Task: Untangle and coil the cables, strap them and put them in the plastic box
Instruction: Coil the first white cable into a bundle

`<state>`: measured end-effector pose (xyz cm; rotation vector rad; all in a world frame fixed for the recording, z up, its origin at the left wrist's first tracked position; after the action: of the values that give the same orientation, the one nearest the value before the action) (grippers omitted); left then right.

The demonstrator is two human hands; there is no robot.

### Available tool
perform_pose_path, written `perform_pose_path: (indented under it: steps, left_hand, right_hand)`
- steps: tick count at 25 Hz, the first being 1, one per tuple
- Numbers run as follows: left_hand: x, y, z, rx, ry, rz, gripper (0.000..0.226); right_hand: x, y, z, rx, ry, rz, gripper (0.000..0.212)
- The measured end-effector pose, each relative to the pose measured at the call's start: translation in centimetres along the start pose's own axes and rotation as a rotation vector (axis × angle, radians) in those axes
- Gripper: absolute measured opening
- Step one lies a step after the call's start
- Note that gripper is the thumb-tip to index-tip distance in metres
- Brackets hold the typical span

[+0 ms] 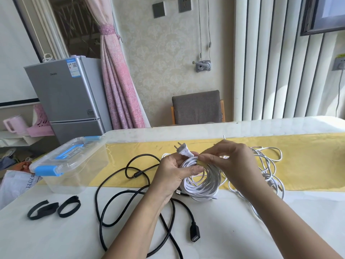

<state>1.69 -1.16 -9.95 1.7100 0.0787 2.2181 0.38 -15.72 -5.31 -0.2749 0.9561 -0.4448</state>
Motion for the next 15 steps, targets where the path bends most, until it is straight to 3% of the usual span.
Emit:
perform_pose_path:
  steps: [3,6,11,15]
  left_hand:
    - [0.1,-0.8,0.2,0.073,0.029,-0.021,0.032]
    - [0.2,-1.5,0.4,0.104,0.057,0.014,0.028]
    - [0.2,-1.3,0.1,0.078,0.041,0.097,0.031]
    - [0.4,-1.1,0.2,0.008,0.044,0.056,0.043]
  right_hand:
    - [-2.1,0.3,-0.5,0.045,-0.219,-0.173,0.010]
    - [-2.5,2.3,-0.9,-0.064,-0.340,-0.329,0.027]
    - [-1.3,3.7,-0.8,-0.174,-0.280,-0.402,0.027]
    - [-0.5,3.1,-0.3,-0.233,-0.175,-0.326,0.025]
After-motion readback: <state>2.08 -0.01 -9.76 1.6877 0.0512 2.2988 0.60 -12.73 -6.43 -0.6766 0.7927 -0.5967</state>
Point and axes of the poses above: each hand's wrist, its own z-axis towards the middle knuckle, its own y-axis out of the palm, x = y × z, the point moved 10 cm from there along z, towards the middle knuckle, and after that the axes turned 9 degrees about -z, right-handed, at the moved point
